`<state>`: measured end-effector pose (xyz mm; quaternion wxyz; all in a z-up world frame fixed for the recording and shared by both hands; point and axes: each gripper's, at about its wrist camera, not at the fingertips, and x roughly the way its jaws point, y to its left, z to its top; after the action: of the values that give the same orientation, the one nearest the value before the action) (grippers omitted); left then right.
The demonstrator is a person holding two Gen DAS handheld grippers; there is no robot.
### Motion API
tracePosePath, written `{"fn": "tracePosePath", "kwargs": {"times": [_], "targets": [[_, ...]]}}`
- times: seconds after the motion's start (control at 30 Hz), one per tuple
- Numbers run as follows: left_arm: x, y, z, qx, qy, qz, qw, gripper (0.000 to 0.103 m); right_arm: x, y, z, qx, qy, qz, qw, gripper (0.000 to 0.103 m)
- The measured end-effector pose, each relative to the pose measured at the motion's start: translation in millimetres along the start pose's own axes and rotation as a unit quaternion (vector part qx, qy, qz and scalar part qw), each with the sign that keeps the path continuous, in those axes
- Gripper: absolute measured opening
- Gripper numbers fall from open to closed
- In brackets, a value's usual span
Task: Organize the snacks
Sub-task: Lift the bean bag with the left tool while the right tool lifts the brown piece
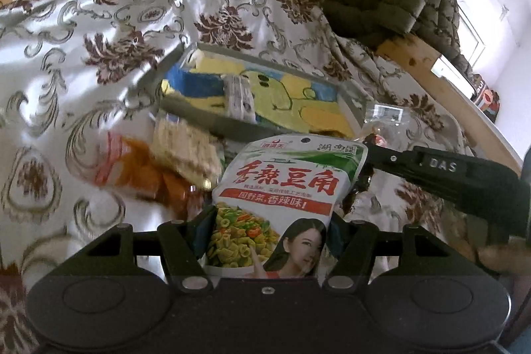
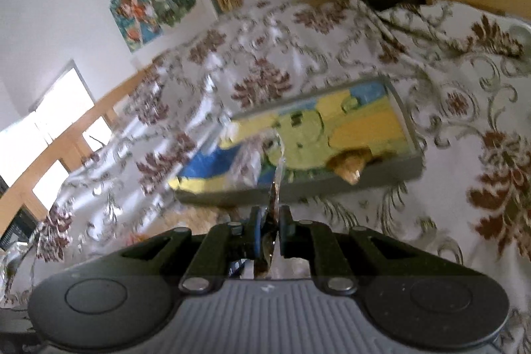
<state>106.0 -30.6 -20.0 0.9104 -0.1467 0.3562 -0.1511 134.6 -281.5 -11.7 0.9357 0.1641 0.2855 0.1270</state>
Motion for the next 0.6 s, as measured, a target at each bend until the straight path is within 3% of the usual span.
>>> {"fn": "tracePosePath", "kwargs": {"times": [0.13,0.4,0.6], "targets": [[15,-2,23,0.007,-0.013,0.002,0.9999,0.067,7,-10,11,0.017,-0.035,0.015,0.999,0.011],[62,-15,65,0.027,-0.021,0.014,0.9993,0.067,23,-53,30,0.107,-0.065,0.031,0.992,0.012],[102,-24,88,0.020,-0.014,0.007,0.9997,0.067,36,-68,48,0.117,-0.086,0.030,0.989,0.011]]}}
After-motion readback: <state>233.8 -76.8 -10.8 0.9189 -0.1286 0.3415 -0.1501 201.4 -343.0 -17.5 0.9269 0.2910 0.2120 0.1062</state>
